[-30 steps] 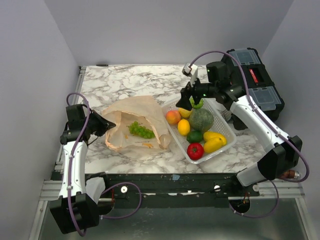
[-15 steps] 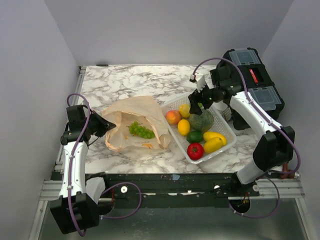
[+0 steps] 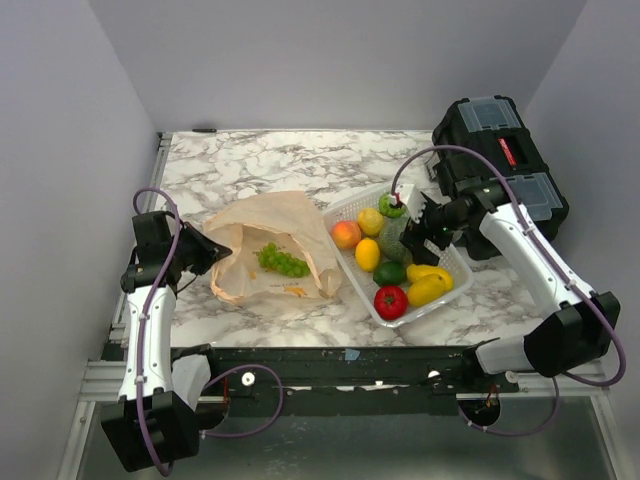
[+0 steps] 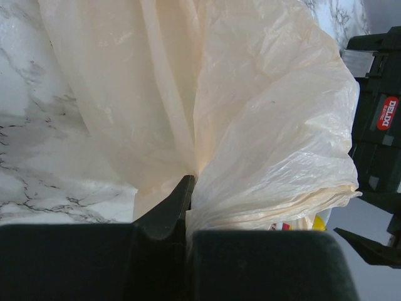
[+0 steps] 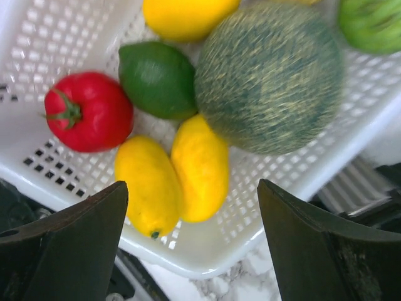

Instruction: Place the fake fruits into the plastic bag and tie a complex knot

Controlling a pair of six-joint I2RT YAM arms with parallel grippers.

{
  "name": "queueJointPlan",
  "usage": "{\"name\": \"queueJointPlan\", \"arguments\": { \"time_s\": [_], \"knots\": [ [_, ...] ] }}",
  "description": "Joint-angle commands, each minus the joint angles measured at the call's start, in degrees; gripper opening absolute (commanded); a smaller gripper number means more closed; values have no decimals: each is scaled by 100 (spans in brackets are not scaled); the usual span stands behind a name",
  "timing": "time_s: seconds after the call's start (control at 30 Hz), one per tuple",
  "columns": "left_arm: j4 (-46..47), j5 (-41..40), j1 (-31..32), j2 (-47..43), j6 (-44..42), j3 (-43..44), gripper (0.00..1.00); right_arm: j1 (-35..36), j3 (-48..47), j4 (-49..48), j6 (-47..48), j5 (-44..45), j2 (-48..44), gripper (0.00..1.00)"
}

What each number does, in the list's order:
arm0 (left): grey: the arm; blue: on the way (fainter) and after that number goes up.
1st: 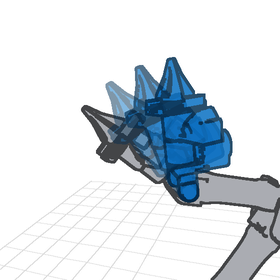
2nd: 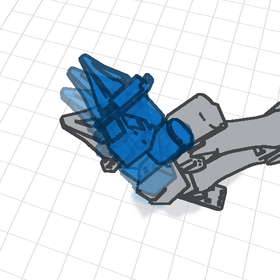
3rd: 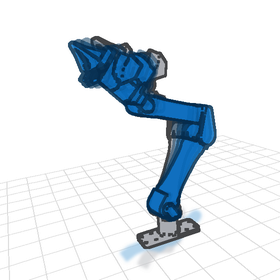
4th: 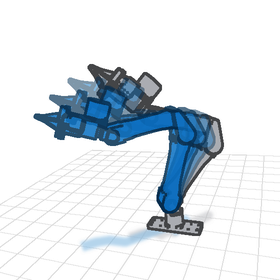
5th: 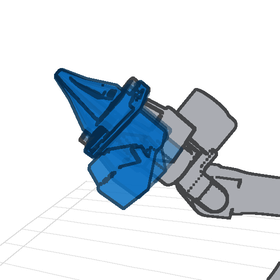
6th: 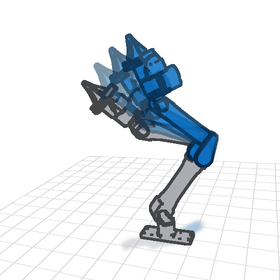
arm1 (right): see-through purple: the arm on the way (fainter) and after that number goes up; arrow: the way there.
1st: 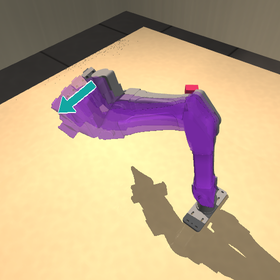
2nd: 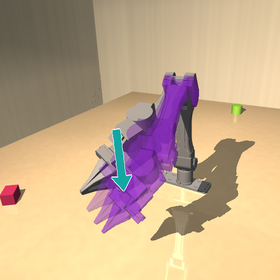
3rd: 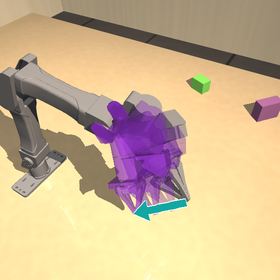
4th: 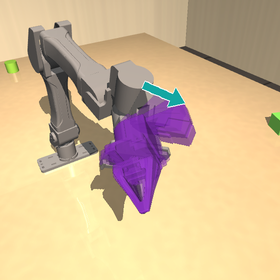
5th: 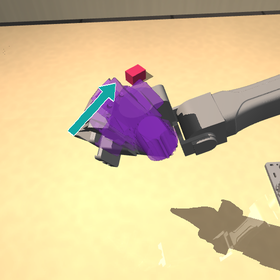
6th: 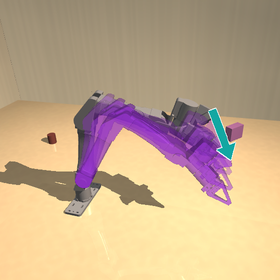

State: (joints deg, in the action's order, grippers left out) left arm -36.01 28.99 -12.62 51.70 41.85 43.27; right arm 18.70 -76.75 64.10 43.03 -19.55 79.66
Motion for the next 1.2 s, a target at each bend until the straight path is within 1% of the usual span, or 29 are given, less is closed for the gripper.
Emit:
{"name": "queueJointPlan", "arguments": {
  "time_s": [0.0,0.17,0.23,0.33,0.37,0.4,0.47,0.5,0.57,0.63,0.77,0.8,0.9,0.97,1.07,1.13,1.17],
  "knots": [
    [64,-32,-22,-168,-22,-98,0,2,643,457,213,457,133,87],
    [42,-3,-17,-161,-36,-100,0,2,1195,149,172,750,212,88],
    [17,-14,-17,-131,-63,-60,0,2,1312,124,196,716,226,88],
    [-3,-32,-20,-108,-89,-29,0,0,1445,195,187,578,276,86],
    [-3,-34,-14,-99,-89,-29,0,1,1472,225,171,546,301,83],
    [7,-34,-16,-99,-89,-33,0,2,1507,238,163,519,312,78],
    [8,-33,-19,-103,-89,-51,0,-2,1519,313,180,445,296,65],
    [7,-34,-17,-116,-89,-55,0,2,1457,362,180,400,304,56],
    [-3,-36,-16,-145,-89,-71,0,2,1260,492,184,348,327,45],
    [2,-38,-18,-152,-95,-86,0,1,983,629,226,289,340,35],
    [26,-29,-20,-143,-91,-99,0,2,541,674,306,226,210,23],
    [25,-30,-16,-132,-90,-95,0,0,393,691,284,187,180,21],
    [24,-34,-13,-120,-89,-90,0,-2,-160,744,185,-76,143,20],
    [39,-10,-13,-91,-67,-90,0,2,-625,582,35,-495,55,20],
    [76,30,-16,-51,-41,-103,0,38,-1269,-11,-515,-1518,-22,20],
    [101,42,-12,-29,-19,-99,0,434,-1594,-459,-957,-1831,61,19],
    [111,36,-19,-13,-11,-99,0,820,-1637,-766,-1160,-1762,63,18]
  ]
}}
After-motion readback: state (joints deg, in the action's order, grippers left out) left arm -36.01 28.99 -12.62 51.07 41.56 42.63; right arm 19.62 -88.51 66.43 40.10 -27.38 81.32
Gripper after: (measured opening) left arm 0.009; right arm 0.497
